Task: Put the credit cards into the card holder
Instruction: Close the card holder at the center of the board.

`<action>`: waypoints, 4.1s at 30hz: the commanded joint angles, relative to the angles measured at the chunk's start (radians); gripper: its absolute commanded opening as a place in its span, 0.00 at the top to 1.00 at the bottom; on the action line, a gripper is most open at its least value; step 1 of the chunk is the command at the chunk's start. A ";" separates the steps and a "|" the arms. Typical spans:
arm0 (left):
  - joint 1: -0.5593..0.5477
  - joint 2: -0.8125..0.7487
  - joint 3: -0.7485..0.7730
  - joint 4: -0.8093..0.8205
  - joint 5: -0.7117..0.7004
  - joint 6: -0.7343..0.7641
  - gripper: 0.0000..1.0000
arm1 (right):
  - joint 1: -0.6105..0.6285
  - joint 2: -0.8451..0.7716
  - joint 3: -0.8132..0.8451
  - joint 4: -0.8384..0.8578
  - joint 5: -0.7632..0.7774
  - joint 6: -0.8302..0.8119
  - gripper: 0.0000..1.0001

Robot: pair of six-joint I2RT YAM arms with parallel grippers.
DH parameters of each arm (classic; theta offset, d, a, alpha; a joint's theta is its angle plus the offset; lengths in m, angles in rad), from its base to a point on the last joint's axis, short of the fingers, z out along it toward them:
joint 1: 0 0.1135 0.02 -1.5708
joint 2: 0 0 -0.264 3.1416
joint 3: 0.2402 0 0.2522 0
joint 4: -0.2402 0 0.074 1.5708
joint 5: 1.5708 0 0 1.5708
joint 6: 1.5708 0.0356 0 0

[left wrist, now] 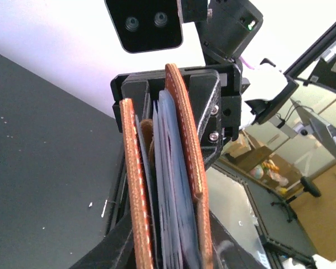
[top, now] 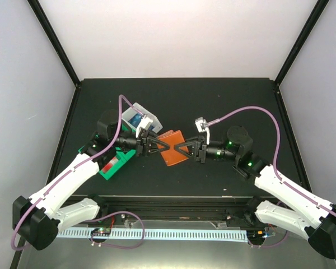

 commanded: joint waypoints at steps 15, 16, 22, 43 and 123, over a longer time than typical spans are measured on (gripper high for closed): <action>-0.023 0.037 -0.153 0.482 -0.197 -0.544 0.87 | -0.006 0.039 -0.001 0.025 0.293 0.436 0.77; -0.021 0.040 -0.137 0.452 -0.202 -0.527 0.95 | -0.007 0.036 0.011 -0.016 0.309 0.409 0.71; 0.013 0.053 -0.062 0.319 -0.134 -0.525 0.98 | -0.126 -0.090 0.025 -0.227 0.361 0.150 0.27; 0.037 0.124 0.005 0.510 0.126 -0.766 0.92 | -0.173 -0.105 -0.019 0.012 -0.135 0.029 0.30; -0.181 0.739 0.055 -0.182 -0.639 -0.050 0.49 | -0.129 0.259 -0.224 -0.334 0.479 0.042 0.57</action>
